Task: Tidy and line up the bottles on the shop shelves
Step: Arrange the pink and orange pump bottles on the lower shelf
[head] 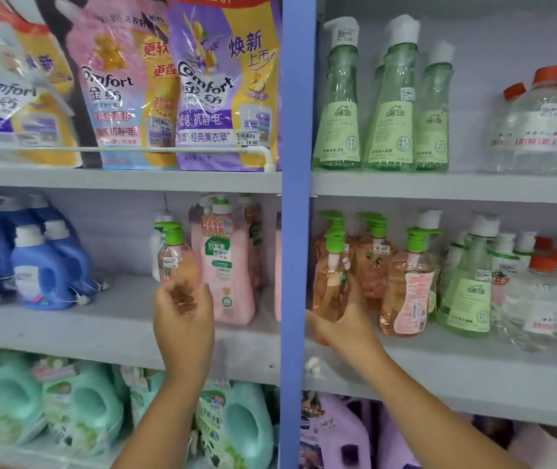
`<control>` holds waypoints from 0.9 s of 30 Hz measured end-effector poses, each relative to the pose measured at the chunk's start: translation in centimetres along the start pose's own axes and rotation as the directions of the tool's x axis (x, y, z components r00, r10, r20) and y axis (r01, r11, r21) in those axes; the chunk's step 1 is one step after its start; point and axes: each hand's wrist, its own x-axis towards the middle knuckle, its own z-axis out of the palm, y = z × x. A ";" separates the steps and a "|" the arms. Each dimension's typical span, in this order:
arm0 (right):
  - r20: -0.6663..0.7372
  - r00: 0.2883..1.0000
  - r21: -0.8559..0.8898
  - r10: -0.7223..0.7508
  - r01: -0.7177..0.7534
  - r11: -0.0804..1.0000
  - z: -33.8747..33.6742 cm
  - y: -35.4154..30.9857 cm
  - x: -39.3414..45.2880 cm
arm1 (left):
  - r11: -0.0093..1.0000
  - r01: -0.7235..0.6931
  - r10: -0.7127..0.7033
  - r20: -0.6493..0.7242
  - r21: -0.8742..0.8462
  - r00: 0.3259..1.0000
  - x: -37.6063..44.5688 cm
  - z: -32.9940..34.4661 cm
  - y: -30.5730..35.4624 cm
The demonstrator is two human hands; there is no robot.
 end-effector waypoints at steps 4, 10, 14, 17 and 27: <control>-0.040 0.999 -0.017 0.013 -0.014 1.000 1.0 0.8 1.0 | 0.956 0.140 -0.157 0.047 0.256 0.986 3.7 -1.8 -2.9; -0.342 0.938 -0.512 -0.051 -0.140 0.847 0.6 1.4 1.2 | 0.888 0.106 -0.255 0.288 0.447 0.923 6.5 -3.0 -6.1; -0.343 0.936 -0.507 -0.084 -0.110 0.855 0.9 1.0 1.9 | 0.847 0.047 -0.213 0.258 0.529 0.942 6.1 -2.6 -6.1; -0.240 0.971 -0.382 0.014 -0.107 0.918 1.0 1.8 2.6 | 0.920 0.172 -0.292 0.319 0.353 0.902 4.3 -2.8 -5.4; -0.271 0.961 -0.294 0.049 -0.131 0.947 0.7 1.1 4.8 | 0.964 0.205 -0.257 0.392 0.171 0.883 -5.0 -4.5 1.5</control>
